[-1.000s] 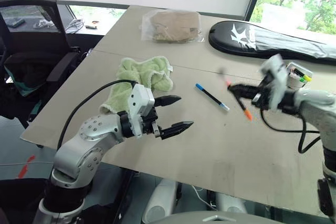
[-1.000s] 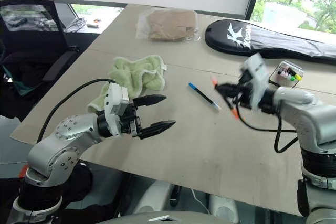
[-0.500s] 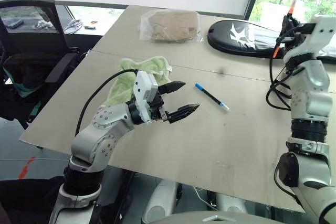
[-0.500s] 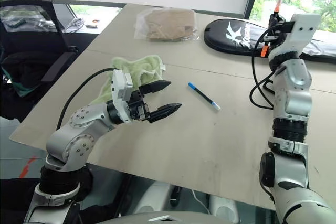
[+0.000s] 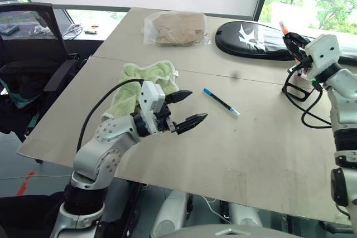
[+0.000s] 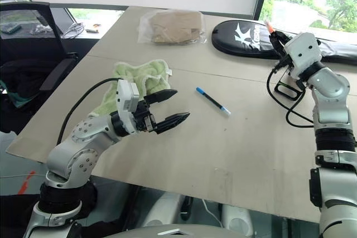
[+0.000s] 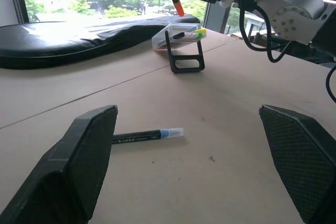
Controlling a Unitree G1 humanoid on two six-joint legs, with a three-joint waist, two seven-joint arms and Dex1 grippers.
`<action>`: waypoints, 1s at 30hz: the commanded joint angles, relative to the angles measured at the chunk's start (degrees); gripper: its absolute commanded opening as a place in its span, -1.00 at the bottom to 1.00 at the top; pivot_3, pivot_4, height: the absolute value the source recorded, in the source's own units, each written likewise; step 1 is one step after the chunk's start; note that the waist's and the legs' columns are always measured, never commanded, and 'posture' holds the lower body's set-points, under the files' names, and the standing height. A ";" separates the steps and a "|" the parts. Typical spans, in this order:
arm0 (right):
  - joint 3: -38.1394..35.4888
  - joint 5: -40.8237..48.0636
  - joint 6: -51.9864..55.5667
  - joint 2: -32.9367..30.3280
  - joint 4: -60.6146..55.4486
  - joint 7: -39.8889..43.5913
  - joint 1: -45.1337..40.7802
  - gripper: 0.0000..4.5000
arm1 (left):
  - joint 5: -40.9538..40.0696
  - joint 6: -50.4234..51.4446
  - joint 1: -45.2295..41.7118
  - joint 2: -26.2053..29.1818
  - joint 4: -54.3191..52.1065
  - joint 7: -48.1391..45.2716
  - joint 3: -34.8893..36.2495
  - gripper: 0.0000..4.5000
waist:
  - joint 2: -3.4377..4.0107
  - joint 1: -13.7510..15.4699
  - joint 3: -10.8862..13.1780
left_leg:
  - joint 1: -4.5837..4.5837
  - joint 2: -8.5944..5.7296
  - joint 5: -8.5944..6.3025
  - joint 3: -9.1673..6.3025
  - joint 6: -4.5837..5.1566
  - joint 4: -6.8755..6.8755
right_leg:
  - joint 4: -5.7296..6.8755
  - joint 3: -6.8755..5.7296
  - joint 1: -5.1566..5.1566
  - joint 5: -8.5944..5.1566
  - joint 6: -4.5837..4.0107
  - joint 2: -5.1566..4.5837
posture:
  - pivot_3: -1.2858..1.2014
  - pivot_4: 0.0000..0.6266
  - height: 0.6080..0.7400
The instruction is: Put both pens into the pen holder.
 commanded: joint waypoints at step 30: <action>-13.95 20.64 54.95 11.11 -26.82 -28.13 -2.81 -0.95 | 2.13 -0.25 -5.65 -2.68 3.37 4.19 -0.36 1.00 | 0.02 0.94 0.00 | -0.11 -0.03 0.00 -0.05 -0.01 -0.01 | 0.12 0.04 -0.14 0.05 0.09 0.00 | 0.03 -0.52 1.00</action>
